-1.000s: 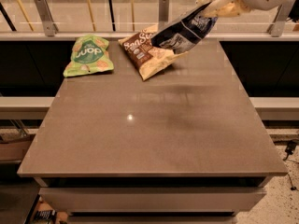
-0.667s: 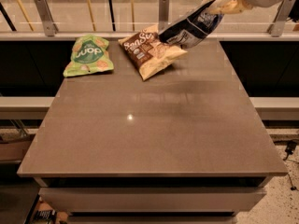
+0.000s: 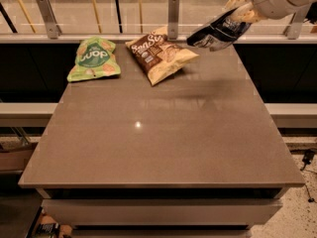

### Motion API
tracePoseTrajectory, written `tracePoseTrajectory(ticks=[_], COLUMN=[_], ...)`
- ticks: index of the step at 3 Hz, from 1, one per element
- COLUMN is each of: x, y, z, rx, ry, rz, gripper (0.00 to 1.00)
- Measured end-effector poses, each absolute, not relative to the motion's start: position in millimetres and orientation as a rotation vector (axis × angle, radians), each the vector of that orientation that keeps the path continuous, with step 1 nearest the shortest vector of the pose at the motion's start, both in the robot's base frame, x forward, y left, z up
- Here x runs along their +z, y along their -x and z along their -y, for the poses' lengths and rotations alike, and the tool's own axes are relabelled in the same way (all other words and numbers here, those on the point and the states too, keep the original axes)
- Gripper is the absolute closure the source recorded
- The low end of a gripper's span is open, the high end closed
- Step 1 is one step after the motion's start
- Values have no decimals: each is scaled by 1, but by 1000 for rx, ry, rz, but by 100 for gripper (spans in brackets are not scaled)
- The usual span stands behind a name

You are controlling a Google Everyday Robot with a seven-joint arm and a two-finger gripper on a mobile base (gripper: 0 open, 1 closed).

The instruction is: Move blue chip bag near brown chip bag

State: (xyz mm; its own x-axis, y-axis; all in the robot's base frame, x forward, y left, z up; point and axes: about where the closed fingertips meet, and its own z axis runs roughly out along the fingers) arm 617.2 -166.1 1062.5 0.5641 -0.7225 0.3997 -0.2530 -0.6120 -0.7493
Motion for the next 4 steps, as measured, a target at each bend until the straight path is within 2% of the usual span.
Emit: tracePoseTrajectory(ticks=[2,4], x=[992,929], y=[-648,-689], z=[193,177], rx=[-1041,-999], ry=[2101,2080], rz=[-844,-763], gripper=[100,100])
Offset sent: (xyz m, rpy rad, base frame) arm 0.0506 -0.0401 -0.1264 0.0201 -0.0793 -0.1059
